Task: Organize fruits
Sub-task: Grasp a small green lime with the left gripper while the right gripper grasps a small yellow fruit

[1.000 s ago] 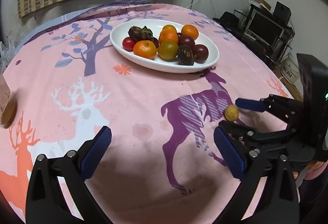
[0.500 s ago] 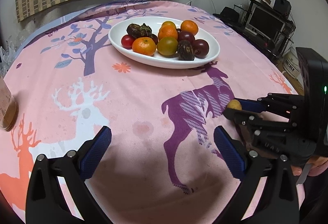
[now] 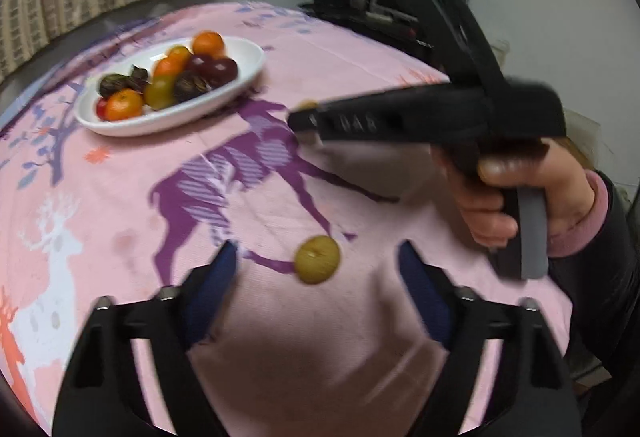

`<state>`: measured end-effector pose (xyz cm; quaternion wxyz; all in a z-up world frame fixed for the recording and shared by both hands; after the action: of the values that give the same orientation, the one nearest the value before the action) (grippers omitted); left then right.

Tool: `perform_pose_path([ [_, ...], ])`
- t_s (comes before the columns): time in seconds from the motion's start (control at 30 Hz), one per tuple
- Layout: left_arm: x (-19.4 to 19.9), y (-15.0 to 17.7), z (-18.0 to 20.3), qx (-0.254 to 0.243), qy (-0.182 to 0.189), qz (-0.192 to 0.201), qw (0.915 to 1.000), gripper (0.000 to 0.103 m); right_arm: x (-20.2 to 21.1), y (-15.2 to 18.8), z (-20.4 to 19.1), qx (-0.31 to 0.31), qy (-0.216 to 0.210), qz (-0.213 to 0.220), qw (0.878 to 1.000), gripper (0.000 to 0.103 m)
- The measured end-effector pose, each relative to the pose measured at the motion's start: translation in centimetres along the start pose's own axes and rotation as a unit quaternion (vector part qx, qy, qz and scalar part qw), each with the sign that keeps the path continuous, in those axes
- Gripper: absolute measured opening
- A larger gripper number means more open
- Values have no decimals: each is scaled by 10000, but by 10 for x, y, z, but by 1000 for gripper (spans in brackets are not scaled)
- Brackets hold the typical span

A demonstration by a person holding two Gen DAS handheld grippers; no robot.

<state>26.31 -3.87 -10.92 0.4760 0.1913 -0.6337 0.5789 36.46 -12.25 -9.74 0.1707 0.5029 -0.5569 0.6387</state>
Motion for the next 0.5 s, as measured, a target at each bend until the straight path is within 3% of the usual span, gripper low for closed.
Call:
perform_pose_path([
  [0.17, -10, 1, -8, 336, 155, -208, 9991, 53, -1, 1, -4, 105, 21, -14, 9999, 25],
  [0.5, -19, 1, -3, 278, -122, -382, 9988, 47, 1, 1, -3, 71, 17, 6, 10000, 25],
])
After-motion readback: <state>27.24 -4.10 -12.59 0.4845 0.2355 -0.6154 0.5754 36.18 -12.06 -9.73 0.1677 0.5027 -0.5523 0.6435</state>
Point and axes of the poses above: each gripper's, at about its wrist camera, not at the fingertips, and x roughly against the way its jaws point, z to its right, y to its underside, the point moved 9 cm from there along -x, roughly the way its jaws point, and after that the axes turned 7 degrees about -z, right-handed, at the moved point
